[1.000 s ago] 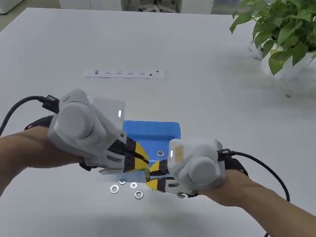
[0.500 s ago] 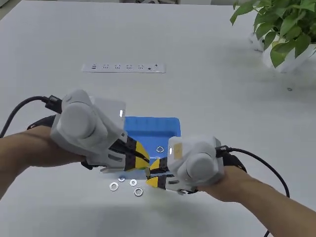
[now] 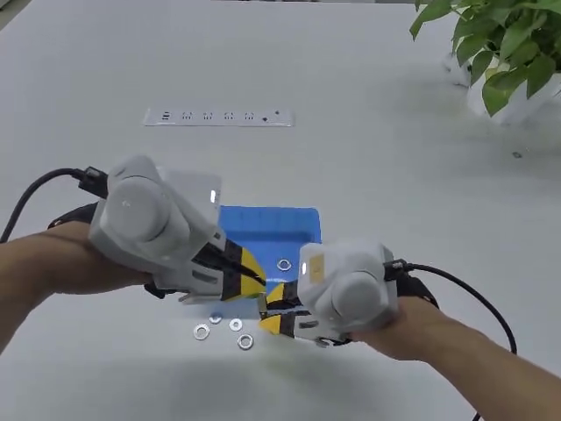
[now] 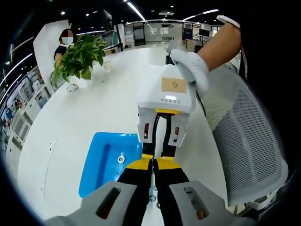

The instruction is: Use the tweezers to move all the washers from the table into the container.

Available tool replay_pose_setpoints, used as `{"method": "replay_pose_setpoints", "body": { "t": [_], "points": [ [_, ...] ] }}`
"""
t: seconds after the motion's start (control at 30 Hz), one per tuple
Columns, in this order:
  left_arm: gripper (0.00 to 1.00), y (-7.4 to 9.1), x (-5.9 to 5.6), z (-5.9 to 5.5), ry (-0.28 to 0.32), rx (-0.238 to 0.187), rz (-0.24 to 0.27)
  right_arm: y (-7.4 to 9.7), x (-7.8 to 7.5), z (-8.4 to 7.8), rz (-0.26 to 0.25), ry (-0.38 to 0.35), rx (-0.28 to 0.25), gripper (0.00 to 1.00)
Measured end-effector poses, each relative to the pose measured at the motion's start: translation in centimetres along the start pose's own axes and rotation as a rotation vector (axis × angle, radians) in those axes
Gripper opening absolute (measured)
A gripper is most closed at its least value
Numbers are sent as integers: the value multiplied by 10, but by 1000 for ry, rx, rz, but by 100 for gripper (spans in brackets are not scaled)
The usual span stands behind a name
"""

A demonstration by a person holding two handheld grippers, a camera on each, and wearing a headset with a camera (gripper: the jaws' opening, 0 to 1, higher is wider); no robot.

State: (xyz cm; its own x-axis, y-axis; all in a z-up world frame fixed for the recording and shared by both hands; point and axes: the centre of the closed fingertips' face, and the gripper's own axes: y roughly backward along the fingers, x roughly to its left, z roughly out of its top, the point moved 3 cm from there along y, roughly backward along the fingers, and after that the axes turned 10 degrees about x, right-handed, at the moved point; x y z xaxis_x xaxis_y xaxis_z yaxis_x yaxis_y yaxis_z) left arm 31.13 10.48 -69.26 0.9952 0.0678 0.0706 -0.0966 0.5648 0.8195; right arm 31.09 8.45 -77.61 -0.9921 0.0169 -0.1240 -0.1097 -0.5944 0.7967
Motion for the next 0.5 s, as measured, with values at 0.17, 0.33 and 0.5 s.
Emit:
{"method": "replay_pose_setpoints", "body": {
  "t": [0.17,0.33,0.5],
  "points": [
    [6,0,-1,2,1,-5,-4,0,1,0,3,0,-3,11],
    [6,-1,-1,2,0,-5,-3,0,0,-1,-1,0,1,10],
    [6,0,-1,2,0,-5,-3,0,0,-1,1,-9,0,10]
  ]
}}
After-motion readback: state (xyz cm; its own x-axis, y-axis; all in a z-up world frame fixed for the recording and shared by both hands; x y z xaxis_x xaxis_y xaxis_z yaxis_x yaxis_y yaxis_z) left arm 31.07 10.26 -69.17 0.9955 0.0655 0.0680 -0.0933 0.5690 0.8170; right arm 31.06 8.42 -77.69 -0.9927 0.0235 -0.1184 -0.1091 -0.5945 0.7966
